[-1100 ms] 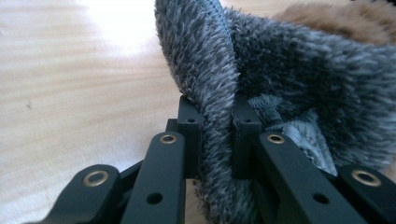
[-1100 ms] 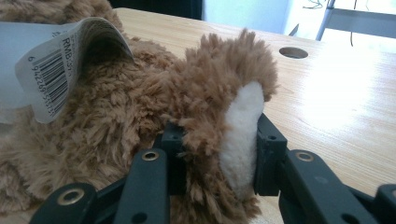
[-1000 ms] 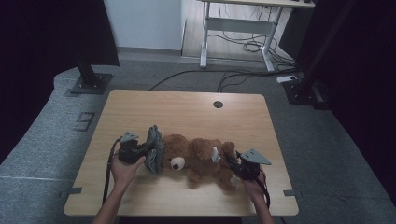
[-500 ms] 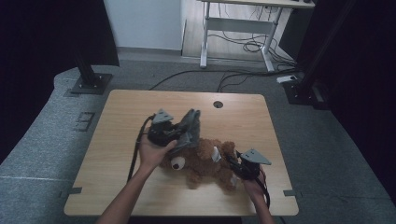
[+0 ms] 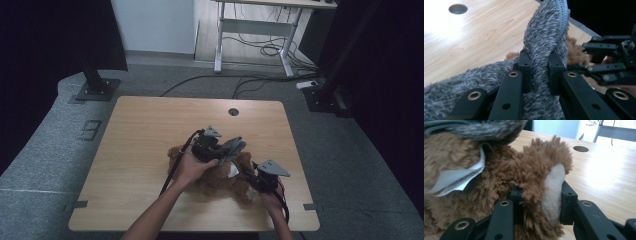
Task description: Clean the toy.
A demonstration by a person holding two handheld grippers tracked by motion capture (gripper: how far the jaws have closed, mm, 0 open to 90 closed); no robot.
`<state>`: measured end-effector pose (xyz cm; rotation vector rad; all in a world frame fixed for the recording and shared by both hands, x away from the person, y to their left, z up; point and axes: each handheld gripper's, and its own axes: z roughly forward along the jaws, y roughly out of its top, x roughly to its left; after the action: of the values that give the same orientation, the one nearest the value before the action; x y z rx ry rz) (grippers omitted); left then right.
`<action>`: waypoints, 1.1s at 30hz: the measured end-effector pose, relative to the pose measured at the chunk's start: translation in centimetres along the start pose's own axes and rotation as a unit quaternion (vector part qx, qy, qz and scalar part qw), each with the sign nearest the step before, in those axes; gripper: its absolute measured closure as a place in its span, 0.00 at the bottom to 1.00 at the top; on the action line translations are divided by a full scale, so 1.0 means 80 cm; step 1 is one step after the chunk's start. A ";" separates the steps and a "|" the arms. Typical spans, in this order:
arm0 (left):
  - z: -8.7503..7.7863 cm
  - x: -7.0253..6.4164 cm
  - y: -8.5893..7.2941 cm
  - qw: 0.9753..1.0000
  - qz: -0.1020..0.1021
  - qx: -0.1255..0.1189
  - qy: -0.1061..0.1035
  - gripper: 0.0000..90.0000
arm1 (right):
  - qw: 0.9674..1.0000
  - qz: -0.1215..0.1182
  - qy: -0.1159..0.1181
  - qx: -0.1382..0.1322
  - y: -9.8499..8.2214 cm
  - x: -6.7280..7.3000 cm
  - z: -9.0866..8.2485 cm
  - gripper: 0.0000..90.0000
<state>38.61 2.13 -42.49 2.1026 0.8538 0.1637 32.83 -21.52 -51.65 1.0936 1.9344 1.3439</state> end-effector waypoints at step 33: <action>-0.025 -0.045 0.038 0.997 0.030 -0.064 -0.009 0.86 | 1.000 -0.007 0.005 -0.005 0.001 0.000 -0.001 0.72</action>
<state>36.66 -0.07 -38.28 2.0077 0.7494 0.2260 32.77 -21.55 -51.54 1.0699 1.9371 1.3521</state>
